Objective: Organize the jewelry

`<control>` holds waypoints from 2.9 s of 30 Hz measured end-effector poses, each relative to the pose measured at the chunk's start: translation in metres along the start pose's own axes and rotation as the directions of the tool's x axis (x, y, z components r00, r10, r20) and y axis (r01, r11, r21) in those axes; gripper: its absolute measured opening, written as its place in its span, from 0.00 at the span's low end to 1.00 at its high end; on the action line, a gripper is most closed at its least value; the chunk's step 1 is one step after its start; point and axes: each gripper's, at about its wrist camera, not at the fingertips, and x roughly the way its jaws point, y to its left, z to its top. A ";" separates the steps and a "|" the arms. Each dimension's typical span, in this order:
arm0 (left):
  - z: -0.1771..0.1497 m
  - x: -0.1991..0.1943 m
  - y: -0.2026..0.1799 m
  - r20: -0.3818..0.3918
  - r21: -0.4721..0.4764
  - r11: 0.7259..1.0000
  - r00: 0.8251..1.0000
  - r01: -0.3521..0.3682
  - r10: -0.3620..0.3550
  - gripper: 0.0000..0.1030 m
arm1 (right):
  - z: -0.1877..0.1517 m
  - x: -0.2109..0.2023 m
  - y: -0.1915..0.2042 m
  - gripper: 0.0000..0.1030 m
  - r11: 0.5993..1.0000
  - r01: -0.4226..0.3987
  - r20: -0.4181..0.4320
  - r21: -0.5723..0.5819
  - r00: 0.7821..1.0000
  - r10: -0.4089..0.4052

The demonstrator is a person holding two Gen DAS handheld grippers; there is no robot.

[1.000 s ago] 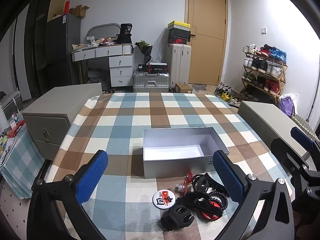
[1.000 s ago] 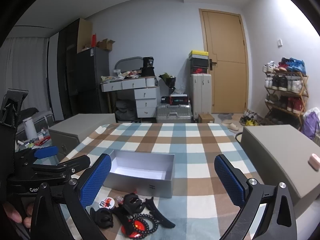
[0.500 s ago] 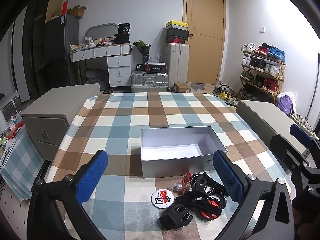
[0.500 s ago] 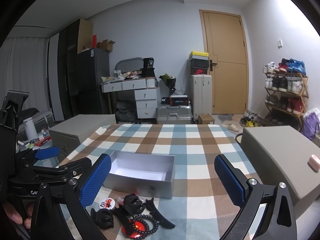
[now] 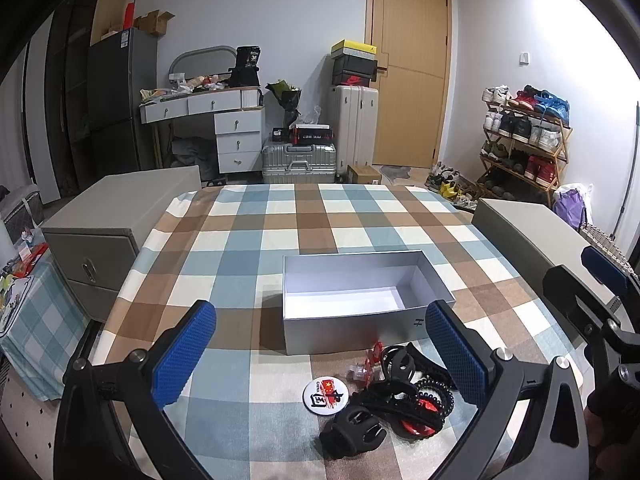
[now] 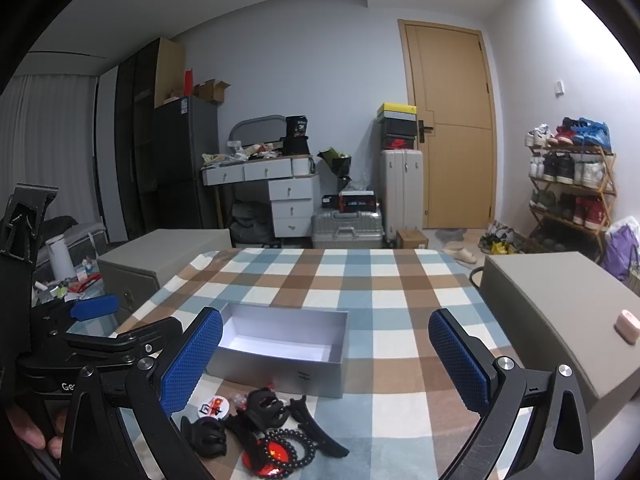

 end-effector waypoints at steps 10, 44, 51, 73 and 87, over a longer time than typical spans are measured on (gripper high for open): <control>0.000 0.001 0.002 -0.004 -0.017 1.000 1.000 0.004 -0.005 0.99 | 0.000 0.001 -0.001 1.00 1.000 -0.002 -0.002 0.002 1.000 0.002; -0.054 0.024 0.018 -0.249 -0.068 0.967 0.934 0.247 -0.256 0.99 | -0.022 0.020 -0.015 1.00 0.998 -0.022 -0.089 0.058 0.996 0.027; -0.067 0.034 0.013 -0.328 -0.079 0.954 0.896 0.290 -0.300 0.90 | -0.033 0.030 -0.018 1.00 0.996 -0.038 -0.144 0.083 0.988 0.050; -0.068 0.033 0.010 -0.360 -0.004 0.932 0.869 0.363 -0.340 0.26 | -0.042 0.035 -0.025 1.00 0.994 -0.051 -0.189 0.101 0.979 0.069; -0.047 0.018 0.035 -0.260 -0.021 0.951 0.916 0.310 -0.304 0.26 | -0.066 0.042 -0.020 1.00 0.975 -0.169 -0.316 0.142 0.926 0.206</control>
